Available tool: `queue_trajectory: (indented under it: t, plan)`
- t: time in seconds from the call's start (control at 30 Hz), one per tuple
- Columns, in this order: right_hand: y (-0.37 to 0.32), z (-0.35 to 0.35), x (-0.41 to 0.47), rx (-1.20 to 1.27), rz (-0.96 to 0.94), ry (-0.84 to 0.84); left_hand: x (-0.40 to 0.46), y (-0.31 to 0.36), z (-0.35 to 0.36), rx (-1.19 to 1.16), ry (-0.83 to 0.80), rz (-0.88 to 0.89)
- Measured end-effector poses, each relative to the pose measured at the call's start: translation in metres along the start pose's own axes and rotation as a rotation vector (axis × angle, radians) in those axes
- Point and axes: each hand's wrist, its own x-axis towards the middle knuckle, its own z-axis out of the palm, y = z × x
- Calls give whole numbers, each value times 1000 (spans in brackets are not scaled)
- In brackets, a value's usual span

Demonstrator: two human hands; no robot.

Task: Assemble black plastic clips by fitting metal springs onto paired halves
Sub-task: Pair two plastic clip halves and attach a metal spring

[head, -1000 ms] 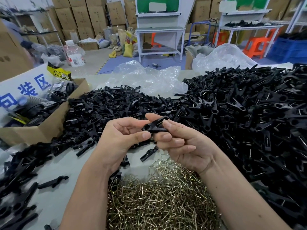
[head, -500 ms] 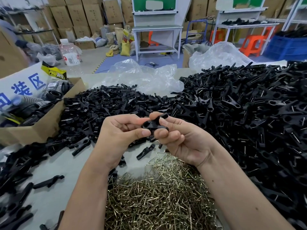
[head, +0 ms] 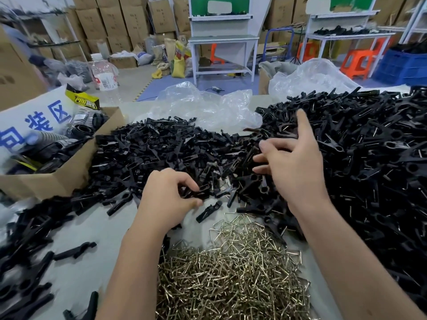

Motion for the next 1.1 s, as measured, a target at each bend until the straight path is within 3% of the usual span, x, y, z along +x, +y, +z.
queue_trajectory:
  t: [0.1,0.27,0.37,0.5,0.77,0.87,1.1]
  plan:
    - [7,8,-6,-340,-171,-62,-1,1,0,74,-52,-40]
    - [12,32,-33,-844,-431,-717,-1,0,-5,77,-76,-58]
    - [22,43,-42,-1024,-523,-816,-3,-1,-9,44,-102,-52]
    - [23,41,-40,-926,-528,-778,-3,-1,-13,-49,-68,-48]
    - [23,31,-27,-268,-190,-404,1,4,-14,-274,90,32]
    - [26,29,-25,-126,-110,-407,1,7,-14,-324,78,66]
    - [35,31,-26,-114,-50,-479,1,10,-11,-414,51,110]
